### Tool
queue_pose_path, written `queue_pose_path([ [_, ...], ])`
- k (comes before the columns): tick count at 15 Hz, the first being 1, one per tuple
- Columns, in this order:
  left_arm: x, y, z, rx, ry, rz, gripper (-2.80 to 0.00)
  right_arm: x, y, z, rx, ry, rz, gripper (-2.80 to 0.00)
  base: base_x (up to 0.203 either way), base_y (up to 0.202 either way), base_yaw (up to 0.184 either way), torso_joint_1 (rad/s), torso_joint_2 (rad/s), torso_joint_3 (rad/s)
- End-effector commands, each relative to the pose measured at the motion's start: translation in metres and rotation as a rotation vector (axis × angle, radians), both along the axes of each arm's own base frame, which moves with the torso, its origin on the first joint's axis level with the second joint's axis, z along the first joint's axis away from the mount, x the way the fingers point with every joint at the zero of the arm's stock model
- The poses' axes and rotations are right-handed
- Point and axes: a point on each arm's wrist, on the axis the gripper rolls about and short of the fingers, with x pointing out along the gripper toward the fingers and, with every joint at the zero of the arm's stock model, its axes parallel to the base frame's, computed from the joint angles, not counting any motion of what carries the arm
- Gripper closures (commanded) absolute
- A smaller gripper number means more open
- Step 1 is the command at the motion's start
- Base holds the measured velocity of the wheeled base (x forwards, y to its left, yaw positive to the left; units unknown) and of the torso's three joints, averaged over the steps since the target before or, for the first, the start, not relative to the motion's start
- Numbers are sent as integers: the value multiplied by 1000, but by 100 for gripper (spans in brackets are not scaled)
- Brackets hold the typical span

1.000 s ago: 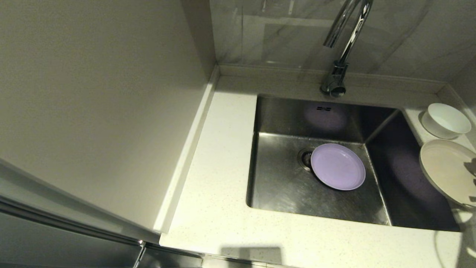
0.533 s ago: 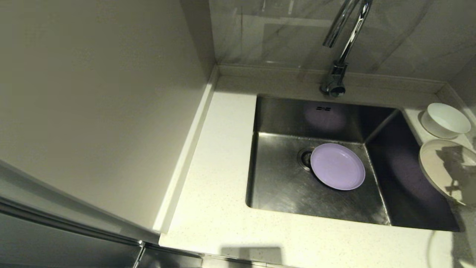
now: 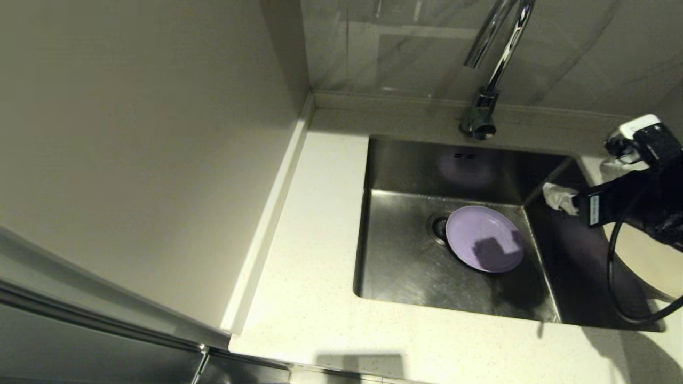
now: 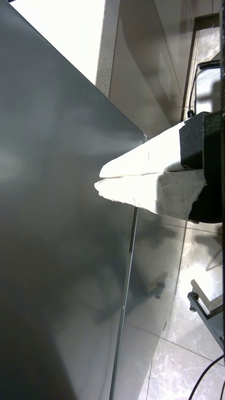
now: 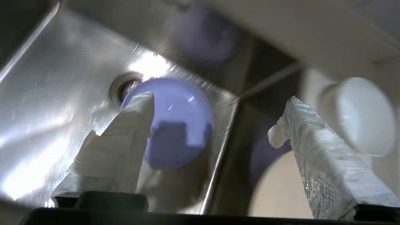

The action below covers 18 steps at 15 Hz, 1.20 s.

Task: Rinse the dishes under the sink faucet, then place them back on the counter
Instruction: Put a plate back to the table from the sink

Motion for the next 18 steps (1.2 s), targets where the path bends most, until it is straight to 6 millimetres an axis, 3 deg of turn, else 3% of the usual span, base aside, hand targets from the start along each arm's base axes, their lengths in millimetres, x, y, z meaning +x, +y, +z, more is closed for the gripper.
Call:
queue_pose_path([
  [1,0,0,0,-1,-3,2,0,8,19,-23,-57,85,57,-280,0,0,0,0,0,0],
  [5,0,0,0,1,-3,2,0,33,35,-58,-90,177,60,-280,0,0,0,0,0,0],
  [10,0,0,0,-1,-3,2,0,73,60,-100,-157,162,14,-280,0,0,0,0,0,0],
  [14,0,0,0,-1,-3,2,0,93,86,-139,-214,172,19,-280,0,0,0,0,0,0],
  [18,0,0,0,0,-3,2,0,126,100,-156,-211,148,-14,-280,0,0,0,0,0,0],
])
